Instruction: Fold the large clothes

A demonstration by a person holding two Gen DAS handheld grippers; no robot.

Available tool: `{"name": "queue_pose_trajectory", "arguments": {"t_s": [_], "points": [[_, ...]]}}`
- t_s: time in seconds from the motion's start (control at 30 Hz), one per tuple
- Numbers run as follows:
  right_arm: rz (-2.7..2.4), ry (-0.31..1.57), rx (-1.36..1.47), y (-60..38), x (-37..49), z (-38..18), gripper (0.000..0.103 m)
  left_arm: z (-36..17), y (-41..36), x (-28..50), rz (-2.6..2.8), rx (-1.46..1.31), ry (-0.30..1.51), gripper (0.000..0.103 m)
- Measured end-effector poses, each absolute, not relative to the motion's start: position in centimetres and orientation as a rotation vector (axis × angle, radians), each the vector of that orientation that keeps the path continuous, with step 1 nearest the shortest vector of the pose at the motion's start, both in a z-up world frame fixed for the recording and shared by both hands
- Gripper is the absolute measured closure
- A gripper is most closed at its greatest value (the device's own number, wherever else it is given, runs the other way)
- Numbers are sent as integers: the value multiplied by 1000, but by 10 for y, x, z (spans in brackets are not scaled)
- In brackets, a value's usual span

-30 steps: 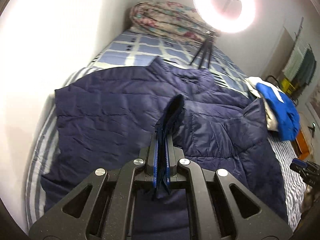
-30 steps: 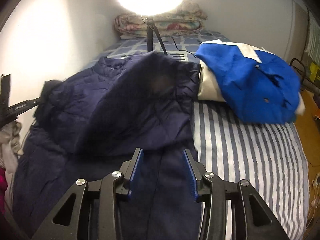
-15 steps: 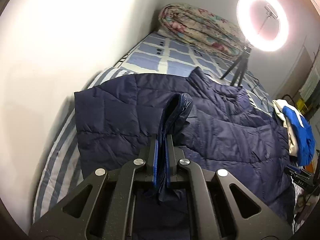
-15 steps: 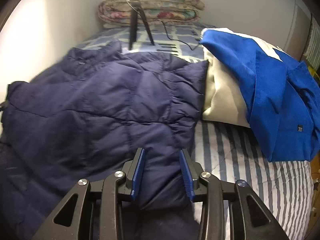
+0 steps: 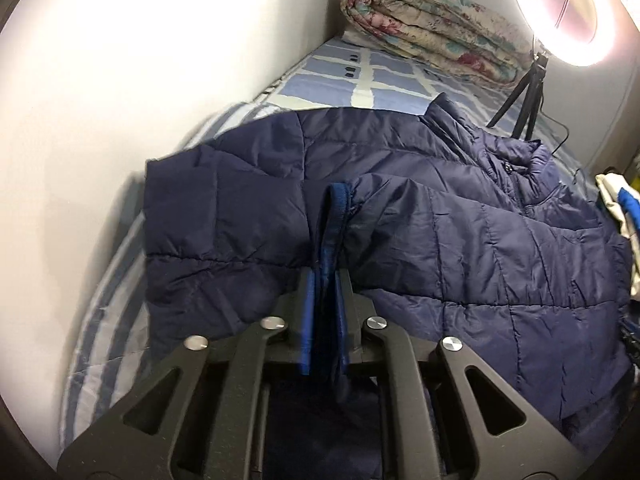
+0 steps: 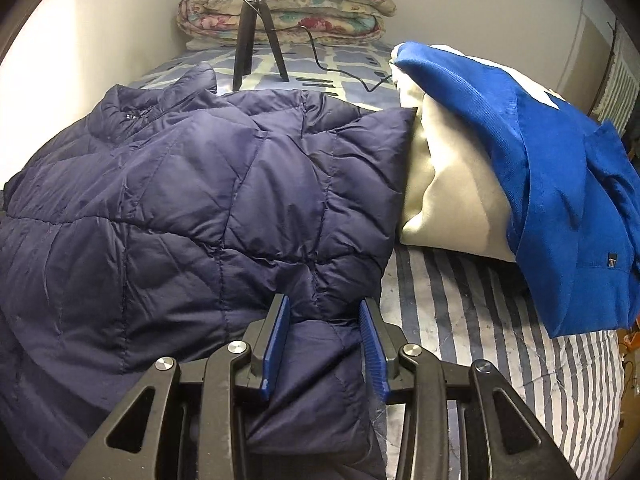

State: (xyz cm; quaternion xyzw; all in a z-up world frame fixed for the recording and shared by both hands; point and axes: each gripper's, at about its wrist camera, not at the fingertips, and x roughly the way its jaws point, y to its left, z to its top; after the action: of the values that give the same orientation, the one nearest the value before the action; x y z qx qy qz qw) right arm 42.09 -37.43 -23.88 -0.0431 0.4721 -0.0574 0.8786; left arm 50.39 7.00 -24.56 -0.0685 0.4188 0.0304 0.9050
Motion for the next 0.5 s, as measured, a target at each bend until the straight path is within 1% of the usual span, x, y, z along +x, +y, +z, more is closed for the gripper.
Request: {"name": "queue_pose_trajectory", "arguments": {"t_s": [0.03, 0.07, 0.1, 0.23, 0.3, 0.5], "points": [[-116, 983, -83, -375, 420, -237, 66, -242, 69, 502, 70, -132, 860, 73], [-115, 978, -75, -376, 419, -235, 65, -236, 69, 499, 70, -129, 848, 53], [-113, 966, -62, -379, 415, -229, 65, -227, 70, 492, 66, -129, 827, 49], [-92, 924, -19, -384, 397, -208, 62, -193, 70, 463, 28, -110, 791, 49], [-75, 902, -18, -382, 384, -193, 57, -175, 69, 443, 8, -92, 770, 49], [-21, 836, -32, -368, 333, -137, 50, -122, 78, 376, -42, -102, 734, 47]]}}
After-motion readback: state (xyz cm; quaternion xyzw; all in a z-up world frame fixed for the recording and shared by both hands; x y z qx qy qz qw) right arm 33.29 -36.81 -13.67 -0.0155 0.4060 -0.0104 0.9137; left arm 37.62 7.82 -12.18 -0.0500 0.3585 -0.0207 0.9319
